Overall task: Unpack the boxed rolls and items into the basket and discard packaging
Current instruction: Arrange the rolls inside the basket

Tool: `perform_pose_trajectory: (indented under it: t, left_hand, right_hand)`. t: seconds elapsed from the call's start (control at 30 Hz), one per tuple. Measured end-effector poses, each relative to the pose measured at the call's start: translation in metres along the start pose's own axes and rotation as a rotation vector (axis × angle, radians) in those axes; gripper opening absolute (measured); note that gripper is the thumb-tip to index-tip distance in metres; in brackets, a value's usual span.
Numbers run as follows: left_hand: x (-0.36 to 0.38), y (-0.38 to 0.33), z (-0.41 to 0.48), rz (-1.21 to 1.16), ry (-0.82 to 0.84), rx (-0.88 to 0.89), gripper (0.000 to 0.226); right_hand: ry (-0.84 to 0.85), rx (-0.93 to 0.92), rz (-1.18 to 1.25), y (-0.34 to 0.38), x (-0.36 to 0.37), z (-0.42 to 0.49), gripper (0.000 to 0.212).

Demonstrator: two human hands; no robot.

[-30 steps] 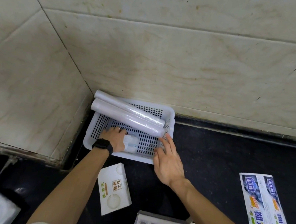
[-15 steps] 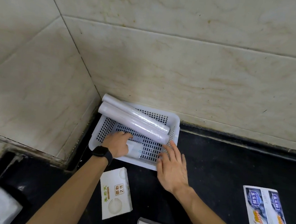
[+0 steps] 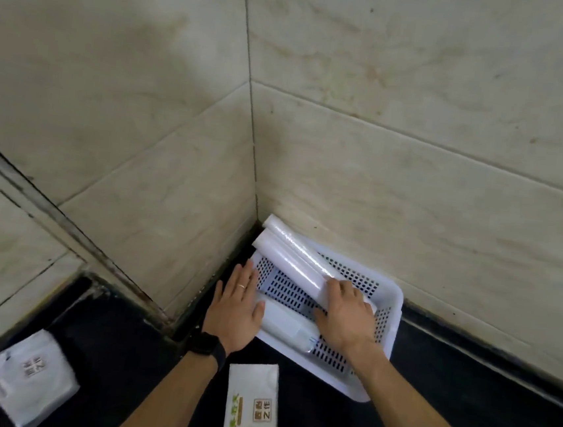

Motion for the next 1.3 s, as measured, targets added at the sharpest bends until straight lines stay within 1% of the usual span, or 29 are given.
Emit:
perform_pose_trajectory:
  t: [0.07,0.13,0.2,0.23,0.3,0.33,0.4,0.47,0.53,0.6,0.67,0.7,0.77,0.83,0.97,1.07,1.17,1.3]
  left_hand:
    - [0.002,-0.006,0.000,0.009,-0.030,0.031,0.069]
    - [-0.004,-0.017,0.010,0.015,-0.010,0.061,0.070]
    - [-0.007,0.011,0.024,-0.017,-0.037,-0.039,0.071]
    - [-0.011,0.007,0.027,-0.012,-0.037,-0.017,0.071]
    - [-0.012,0.008,0.028,0.001,-0.045,0.002,0.071]
    - [-0.013,0.010,0.026,0.022,-0.063,0.010,0.071]
    - [-0.022,0.010,0.026,0.035,-0.128,0.006,0.070]
    - [-0.039,0.004,0.030,-0.039,-0.200,-0.040,0.067]
    - [-0.051,-0.007,0.044,-0.215,-0.197,-0.104,0.064]
    - [-0.052,-0.029,0.063,-0.523,-0.119,-0.217,0.069]
    - [-0.042,-0.048,0.080,-0.925,-0.019,-0.405,0.080]
    - [-0.036,-0.054,0.087,-1.085,0.012,-0.510,0.084]
    - [-0.026,-0.057,0.101,-1.266,0.027,-0.698,0.090]
    - [-0.015,-0.055,0.112,-1.303,0.030,-0.754,0.084]
    - [-0.007,-0.050,0.116,-1.312,0.004,-0.695,0.059]
    - [-0.007,-0.036,0.101,-1.339,-0.050,-0.690,0.044]
    - [-0.001,-0.023,0.082,-1.435,-0.057,-0.700,0.045]
    - [-0.001,-0.020,0.070,-1.642,-0.015,-0.661,0.036]
  right_hand:
    - [0.001,0.030,-0.047,-0.006,0.001,0.000,0.063]
    - [0.000,0.044,-0.062,-0.011,-0.005,0.005,0.061]
    - [-0.004,-0.059,-0.136,0.016,-0.006,0.040,0.062]
    - [-0.012,-0.043,-0.105,0.012,-0.011,0.043,0.064]
    - [-0.015,-0.028,0.003,0.007,-0.019,0.042,0.068]
    - [-0.027,-0.016,0.072,0.004,-0.020,0.035,0.066]
    - [-0.099,0.000,0.240,-0.006,-0.020,0.020,0.062]
    - [-0.173,0.022,0.461,-0.014,-0.024,0.003,0.061]
    - [-0.240,0.056,0.672,-0.019,-0.024,-0.011,0.058]
    - [-0.303,0.105,0.792,-0.027,-0.023,-0.023,0.050]
    - [-0.336,0.148,0.865,-0.033,-0.022,-0.033,0.049]
    - [-0.341,0.156,0.894,-0.035,-0.021,-0.037,0.049]
    - [-0.338,0.160,0.922,-0.038,-0.018,-0.042,0.050]
    - [-0.327,0.161,0.929,-0.041,-0.016,-0.042,0.052]
    - [-0.303,0.145,0.915,-0.039,-0.019,-0.040,0.053]
    - [-0.302,0.105,0.834,-0.038,-0.031,-0.031,0.053]
    - [-0.281,-0.007,0.659,-0.027,-0.050,-0.006,0.057]
    - [-0.230,-0.155,0.279,-0.004,-0.058,0.041,0.049]
Point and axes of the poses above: each hand's wrist, its own z-axis towards the middle knuckle, its own x-axis out of the palm, y = z × x, the point moved 5 cm from there along z, towards the middle knuckle, and after that the axes turned 2 degrees about z, right-handed, at the moved point
